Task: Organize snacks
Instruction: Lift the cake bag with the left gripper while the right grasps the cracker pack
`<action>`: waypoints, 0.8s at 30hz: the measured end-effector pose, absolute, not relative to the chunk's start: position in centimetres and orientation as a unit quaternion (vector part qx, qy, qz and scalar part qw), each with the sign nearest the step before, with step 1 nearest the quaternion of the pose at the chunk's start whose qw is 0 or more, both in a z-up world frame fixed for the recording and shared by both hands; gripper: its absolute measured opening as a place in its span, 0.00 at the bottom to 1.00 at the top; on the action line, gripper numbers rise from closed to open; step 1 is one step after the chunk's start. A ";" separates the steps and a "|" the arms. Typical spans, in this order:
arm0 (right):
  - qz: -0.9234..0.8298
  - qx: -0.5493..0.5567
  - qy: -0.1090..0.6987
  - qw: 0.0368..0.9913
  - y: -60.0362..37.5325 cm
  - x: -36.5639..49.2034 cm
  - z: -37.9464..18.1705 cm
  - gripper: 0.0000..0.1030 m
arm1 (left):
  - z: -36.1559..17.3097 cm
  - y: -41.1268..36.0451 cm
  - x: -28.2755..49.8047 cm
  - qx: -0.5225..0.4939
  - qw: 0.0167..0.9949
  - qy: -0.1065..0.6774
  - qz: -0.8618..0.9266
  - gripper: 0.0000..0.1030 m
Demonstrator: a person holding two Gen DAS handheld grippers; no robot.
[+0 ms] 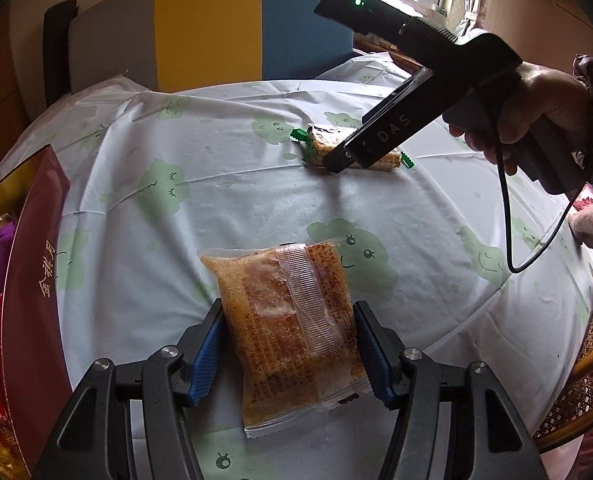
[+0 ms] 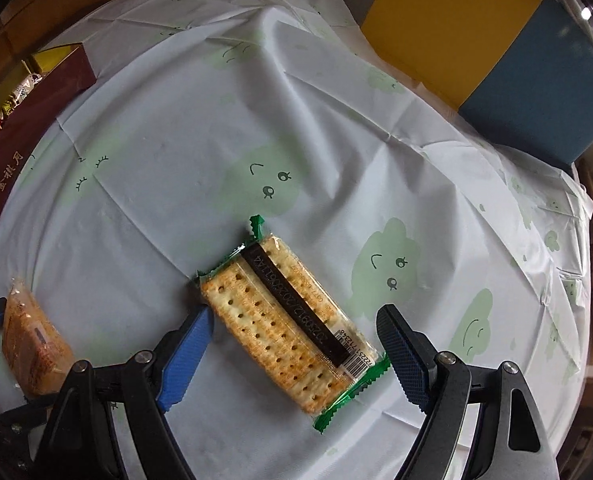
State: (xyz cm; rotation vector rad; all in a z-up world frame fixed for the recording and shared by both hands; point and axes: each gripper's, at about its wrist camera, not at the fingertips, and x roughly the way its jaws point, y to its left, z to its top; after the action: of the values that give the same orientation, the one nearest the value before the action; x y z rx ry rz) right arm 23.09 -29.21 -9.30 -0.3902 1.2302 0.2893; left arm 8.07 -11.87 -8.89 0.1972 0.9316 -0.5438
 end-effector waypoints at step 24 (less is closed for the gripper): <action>0.108 0.048 0.562 0.819 -34.2 13.8 -9.2 0.52 | -8.9 -12.1 7.4 0.092 0.859 0.437 -0.249 0.60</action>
State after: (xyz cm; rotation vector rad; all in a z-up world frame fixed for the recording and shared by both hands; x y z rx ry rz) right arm 13.80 -34.17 -9.18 0.1025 1.1974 0.2298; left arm 7.36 -12.08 -8.88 0.1941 0.9170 -0.5228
